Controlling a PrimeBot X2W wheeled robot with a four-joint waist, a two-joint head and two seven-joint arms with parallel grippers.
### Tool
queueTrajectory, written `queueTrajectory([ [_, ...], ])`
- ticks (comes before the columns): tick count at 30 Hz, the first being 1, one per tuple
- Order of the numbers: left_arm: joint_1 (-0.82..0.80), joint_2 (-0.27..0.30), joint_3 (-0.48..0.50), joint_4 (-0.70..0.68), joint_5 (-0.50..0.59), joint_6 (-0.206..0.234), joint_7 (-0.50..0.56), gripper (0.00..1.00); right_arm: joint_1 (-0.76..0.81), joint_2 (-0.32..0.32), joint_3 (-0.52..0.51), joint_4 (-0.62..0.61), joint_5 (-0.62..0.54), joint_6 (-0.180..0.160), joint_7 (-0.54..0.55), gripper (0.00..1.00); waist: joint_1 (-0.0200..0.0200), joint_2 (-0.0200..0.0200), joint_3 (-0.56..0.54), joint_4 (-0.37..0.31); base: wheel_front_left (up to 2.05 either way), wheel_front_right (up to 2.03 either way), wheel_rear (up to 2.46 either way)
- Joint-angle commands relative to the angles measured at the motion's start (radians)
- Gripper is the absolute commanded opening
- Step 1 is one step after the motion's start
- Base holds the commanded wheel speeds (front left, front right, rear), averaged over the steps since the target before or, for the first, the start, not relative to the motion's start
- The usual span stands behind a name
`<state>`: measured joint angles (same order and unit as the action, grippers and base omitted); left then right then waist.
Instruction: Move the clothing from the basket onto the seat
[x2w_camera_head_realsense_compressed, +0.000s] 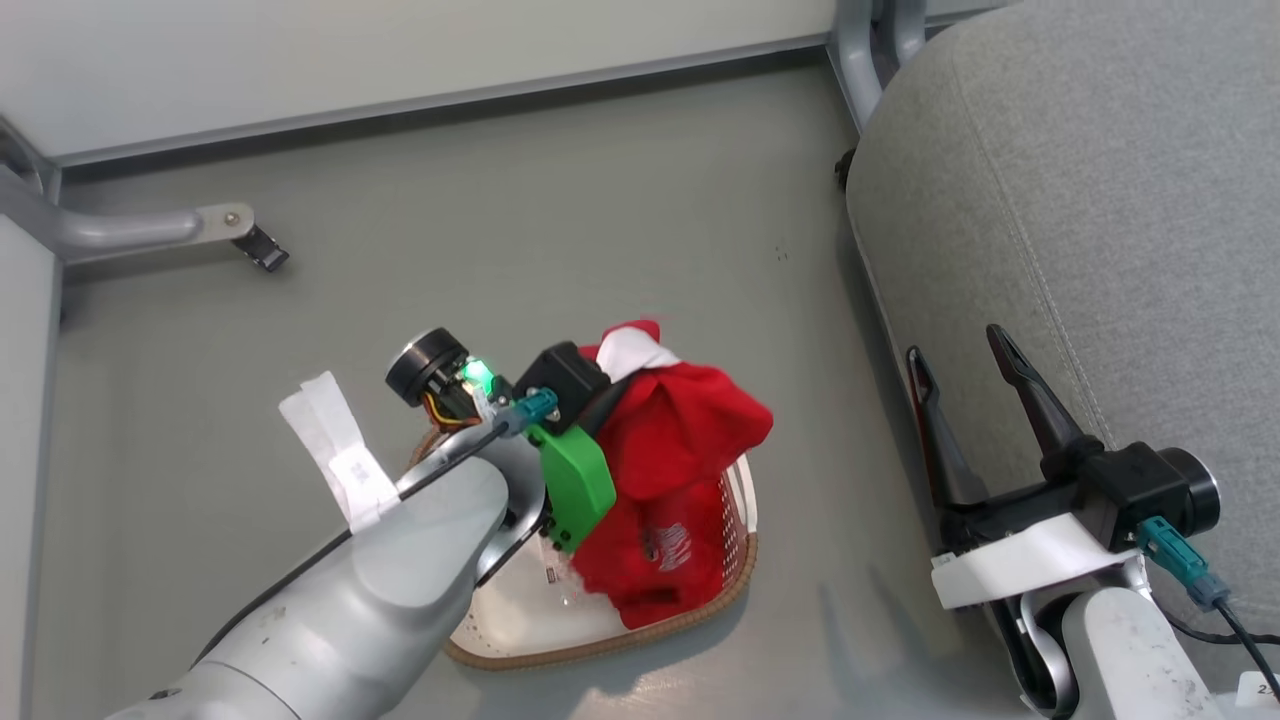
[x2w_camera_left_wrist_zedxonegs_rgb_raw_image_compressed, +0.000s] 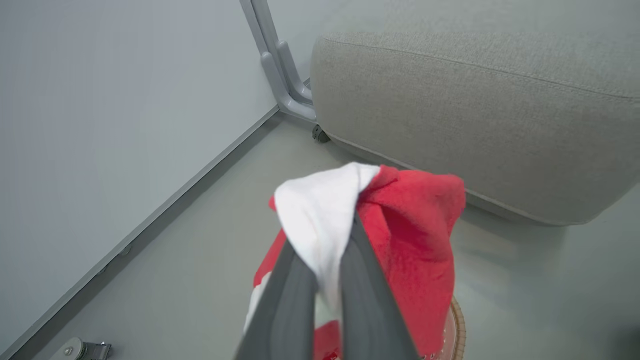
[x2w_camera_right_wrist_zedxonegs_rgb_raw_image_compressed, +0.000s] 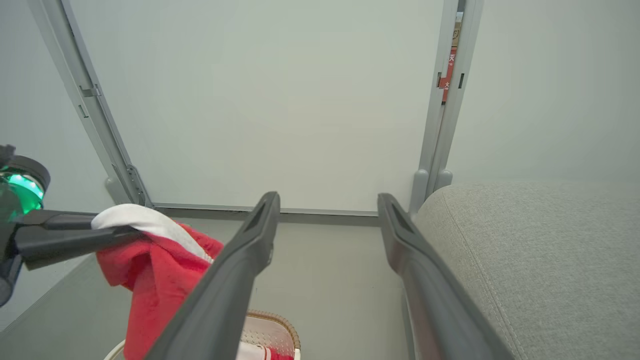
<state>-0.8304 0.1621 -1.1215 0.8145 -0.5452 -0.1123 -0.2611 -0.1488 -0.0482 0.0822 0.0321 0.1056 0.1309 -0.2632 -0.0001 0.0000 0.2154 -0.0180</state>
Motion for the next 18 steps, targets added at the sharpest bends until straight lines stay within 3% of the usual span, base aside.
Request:
queueTrajectory([
  [1,0.018,0.005,0.022,-0.027,-0.005,0.009,-0.006,0.0,0.019,-0.004,0.0,-0.004,0.007,0.0,-0.002,1.0,0.0001,0.0,-0.021,0.008,0.0,0.0,0.0],
  [18,0.024,-0.005,0.242,-0.312,0.007,0.064,-0.005,0.0,0.058,-0.004,0.01,-0.035,0.028,0.0,-0.002,1.0,0.0001,0.0,-0.088,0.001,0.0,0.0,0.0],
])
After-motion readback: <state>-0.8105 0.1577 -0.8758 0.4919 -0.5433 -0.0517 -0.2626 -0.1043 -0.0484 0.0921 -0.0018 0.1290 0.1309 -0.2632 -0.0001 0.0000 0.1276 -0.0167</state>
